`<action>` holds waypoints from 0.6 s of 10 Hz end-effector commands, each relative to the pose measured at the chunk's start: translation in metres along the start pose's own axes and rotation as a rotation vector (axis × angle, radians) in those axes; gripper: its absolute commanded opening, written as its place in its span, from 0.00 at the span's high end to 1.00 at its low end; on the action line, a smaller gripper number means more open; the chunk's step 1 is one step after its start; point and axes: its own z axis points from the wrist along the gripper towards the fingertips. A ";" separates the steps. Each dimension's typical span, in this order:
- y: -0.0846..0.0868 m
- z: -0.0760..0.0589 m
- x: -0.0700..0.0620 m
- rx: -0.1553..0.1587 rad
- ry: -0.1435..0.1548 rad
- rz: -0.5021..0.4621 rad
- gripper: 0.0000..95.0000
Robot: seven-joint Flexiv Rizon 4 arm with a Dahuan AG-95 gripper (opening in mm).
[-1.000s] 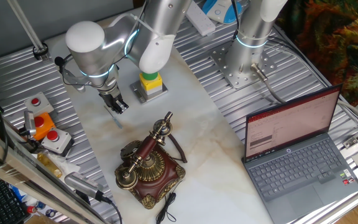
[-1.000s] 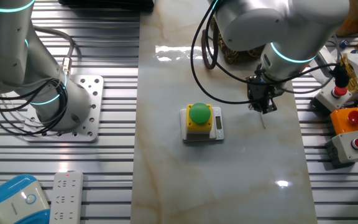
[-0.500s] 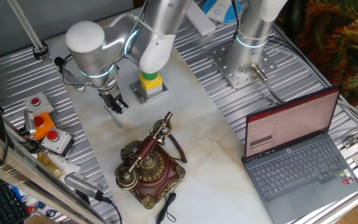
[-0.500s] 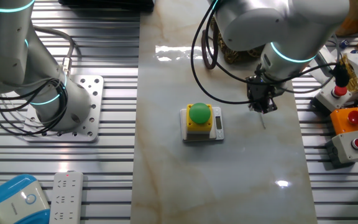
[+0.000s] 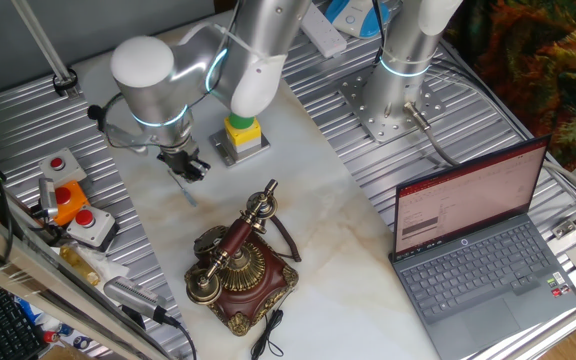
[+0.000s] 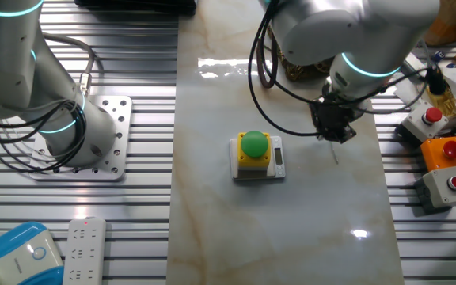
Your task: Dial a number on an old rotary phone
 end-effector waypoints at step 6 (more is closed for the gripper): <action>0.000 0.001 0.000 0.069 0.016 -0.401 0.80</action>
